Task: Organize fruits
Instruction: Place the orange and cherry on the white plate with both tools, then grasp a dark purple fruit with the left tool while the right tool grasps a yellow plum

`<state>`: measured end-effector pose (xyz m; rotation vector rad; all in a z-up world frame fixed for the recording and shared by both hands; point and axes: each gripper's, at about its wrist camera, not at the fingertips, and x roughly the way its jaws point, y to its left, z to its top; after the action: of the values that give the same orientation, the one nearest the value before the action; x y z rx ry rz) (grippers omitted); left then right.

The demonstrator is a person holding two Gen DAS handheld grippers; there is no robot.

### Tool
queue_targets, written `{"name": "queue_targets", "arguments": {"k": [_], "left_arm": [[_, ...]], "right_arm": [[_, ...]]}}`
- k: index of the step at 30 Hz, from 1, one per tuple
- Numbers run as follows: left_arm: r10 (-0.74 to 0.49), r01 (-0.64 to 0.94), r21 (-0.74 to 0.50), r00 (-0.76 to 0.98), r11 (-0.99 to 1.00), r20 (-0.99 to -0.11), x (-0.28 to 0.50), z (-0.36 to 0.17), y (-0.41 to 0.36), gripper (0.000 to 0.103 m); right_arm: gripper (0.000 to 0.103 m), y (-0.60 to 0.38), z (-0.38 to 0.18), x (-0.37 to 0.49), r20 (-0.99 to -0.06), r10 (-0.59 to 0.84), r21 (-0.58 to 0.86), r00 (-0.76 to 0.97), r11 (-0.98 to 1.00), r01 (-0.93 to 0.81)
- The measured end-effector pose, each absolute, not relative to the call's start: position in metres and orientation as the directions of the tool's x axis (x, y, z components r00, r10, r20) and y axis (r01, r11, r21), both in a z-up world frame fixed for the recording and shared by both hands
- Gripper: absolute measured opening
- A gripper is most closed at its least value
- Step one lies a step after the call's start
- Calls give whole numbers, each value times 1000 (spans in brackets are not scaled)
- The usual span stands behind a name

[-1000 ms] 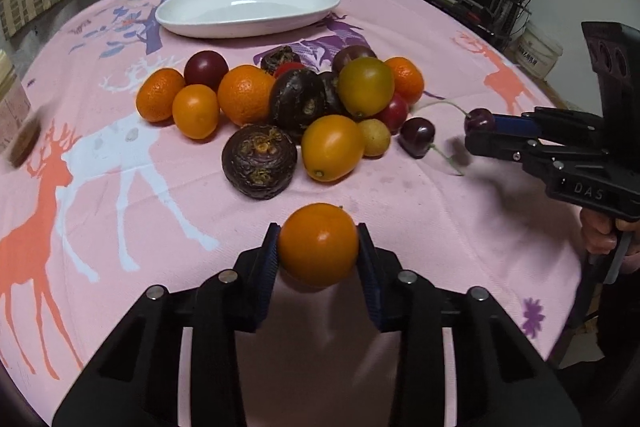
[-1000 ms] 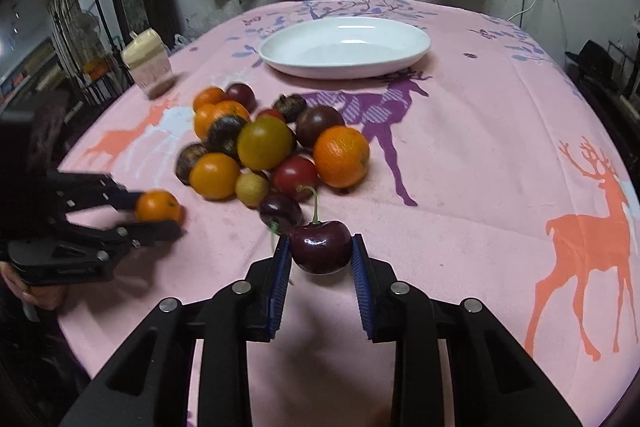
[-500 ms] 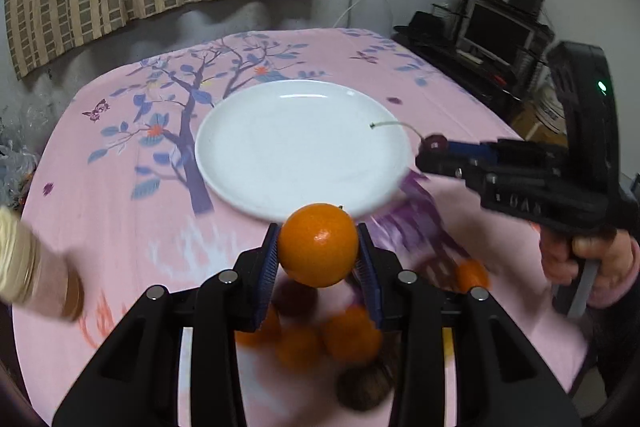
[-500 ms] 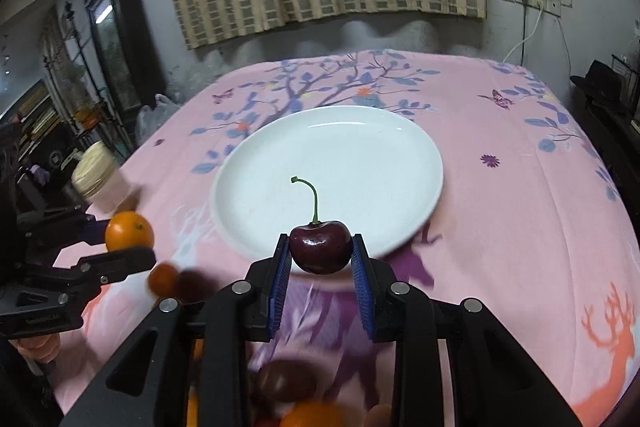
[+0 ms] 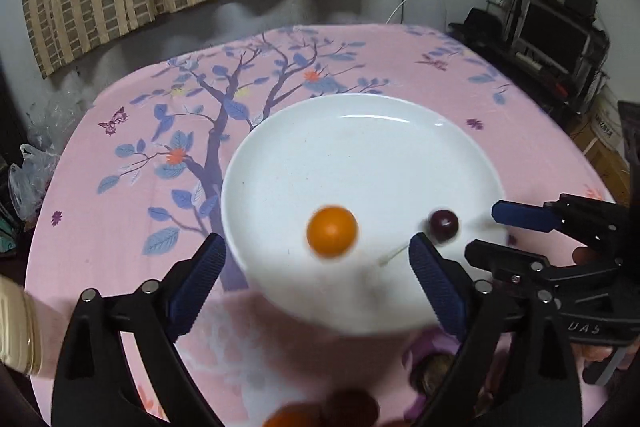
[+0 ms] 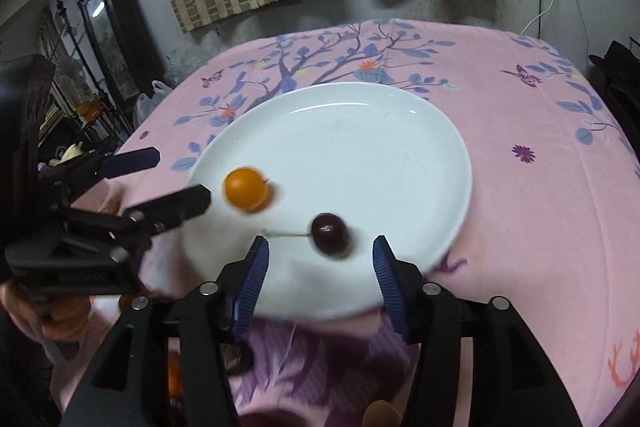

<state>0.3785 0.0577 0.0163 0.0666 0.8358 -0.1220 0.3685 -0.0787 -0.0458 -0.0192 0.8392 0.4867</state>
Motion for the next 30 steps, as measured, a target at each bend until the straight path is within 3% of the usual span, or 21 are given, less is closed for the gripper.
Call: {"name": "queue_targets", "arguments": {"k": [3, 7, 14, 16, 18, 23, 25, 27, 30], "left_arm": [[-136, 138, -55, 683, 989, -718, 339, 20, 68, 96], [-155, 141, -78, 695, 987, -702, 294, 7, 78, 97], [-182, 133, -126, 665, 983, -724, 247, -15, 104, 97], [-189, 139, -128, 670, 982, -718, 239, -15, 107, 97], [-199, 158, -125, 671, 980, -715, 233, -13, 107, 97], [-259, 257, -115, 647, 960, -717, 222, -12, 96, 97], [-286, 303, -113, 622, 946, -729, 218, -15, 89, 97], [-315, 359, -107, 594, 927, -740, 213, -20, 81, 91], [-340, 425, -94, 552, 900, -761, 208, -28, 69, 70]], "right_arm": [[70, -89, -41, 334, -703, 448, 199, 552, 869, -452], [72, -88, -39, 292, -687, 545, 251, 481, 798, -547], [71, -61, -51, 220, -702, 511, -9, 496, 690, -724], [54, -56, -57, 213, -716, 495, -38, 492, 676, -735], [46, -53, -61, 213, -735, 466, -61, 492, 678, -733], [45, -54, -69, 219, -762, 445, -43, 471, 691, -722], [40, -53, -69, 218, -767, 450, -33, 457, 685, -728], [40, -55, -67, 216, -761, 469, -18, 449, 676, -737], [40, -68, -55, 219, -716, 551, 79, 429, 674, -735]]}}
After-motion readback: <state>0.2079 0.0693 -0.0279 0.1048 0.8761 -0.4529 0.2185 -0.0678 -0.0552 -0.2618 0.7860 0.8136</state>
